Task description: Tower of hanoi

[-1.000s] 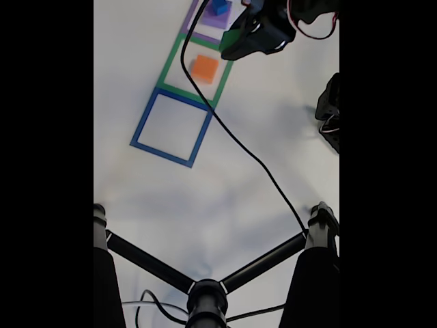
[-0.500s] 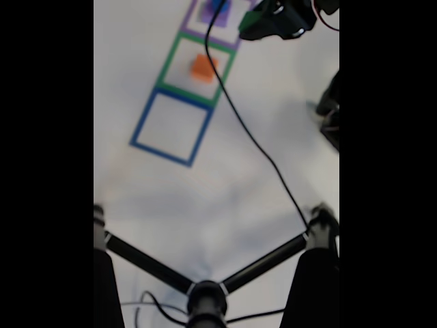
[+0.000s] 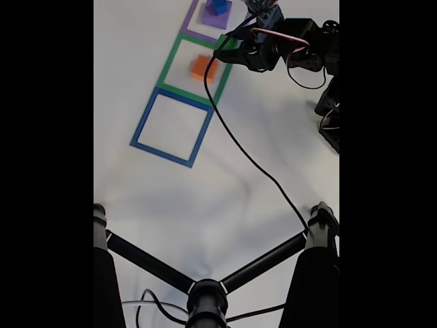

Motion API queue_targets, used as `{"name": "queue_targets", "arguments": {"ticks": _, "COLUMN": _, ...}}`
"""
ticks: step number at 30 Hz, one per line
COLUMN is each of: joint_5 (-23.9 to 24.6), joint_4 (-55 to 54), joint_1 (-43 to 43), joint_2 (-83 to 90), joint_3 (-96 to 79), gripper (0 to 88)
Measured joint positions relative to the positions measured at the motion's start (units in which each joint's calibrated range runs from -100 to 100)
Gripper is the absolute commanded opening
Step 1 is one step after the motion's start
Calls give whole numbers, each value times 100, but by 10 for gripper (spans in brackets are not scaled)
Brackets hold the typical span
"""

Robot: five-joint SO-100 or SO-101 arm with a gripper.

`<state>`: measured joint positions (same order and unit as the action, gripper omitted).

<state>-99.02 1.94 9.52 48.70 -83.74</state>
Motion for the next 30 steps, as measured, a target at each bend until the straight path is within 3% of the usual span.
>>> {"name": "queue_targets", "arguments": {"ticks": 7, "joint_5": 0, "joint_4": -1884, "joint_1": -175, "joint_2": -898, "joint_3": -422, "gripper": 76}}
{"name": "queue_targets", "arguments": {"ticks": 19, "joint_5": 0, "joint_4": -4060, "joint_1": -321, "joint_2": -3157, "joint_3": -181, "gripper": 79}}
{"name": "queue_targets", "arguments": {"ticks": 30, "joint_5": 0, "joint_4": -5010, "joint_1": -622, "joint_2": -4165, "joint_3": 138, "gripper": 78}}
